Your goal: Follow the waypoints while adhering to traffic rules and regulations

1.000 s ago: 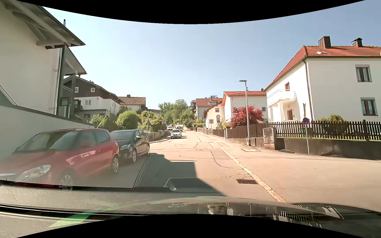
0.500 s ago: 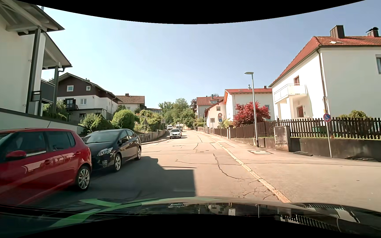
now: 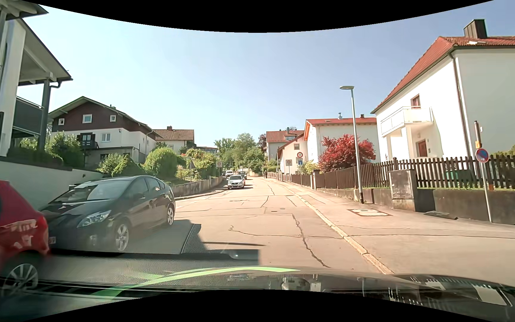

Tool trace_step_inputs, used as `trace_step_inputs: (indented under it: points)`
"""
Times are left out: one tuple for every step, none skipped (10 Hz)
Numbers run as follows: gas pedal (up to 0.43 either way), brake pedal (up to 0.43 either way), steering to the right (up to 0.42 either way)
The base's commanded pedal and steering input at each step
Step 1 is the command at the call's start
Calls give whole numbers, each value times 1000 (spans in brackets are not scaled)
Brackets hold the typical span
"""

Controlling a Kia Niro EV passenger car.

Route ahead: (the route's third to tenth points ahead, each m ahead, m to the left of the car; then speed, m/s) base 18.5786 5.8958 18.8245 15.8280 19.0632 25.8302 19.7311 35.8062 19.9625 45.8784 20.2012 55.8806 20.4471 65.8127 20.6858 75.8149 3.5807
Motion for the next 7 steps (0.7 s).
trace_step_inputs:
  points:
    - [197,0,-8]
    - [197,0,-7]
    - [197,0,-7]
    - [189,0,-6]
    - [189,0,1]
    - [177,0,8]
    - [177,0,15]
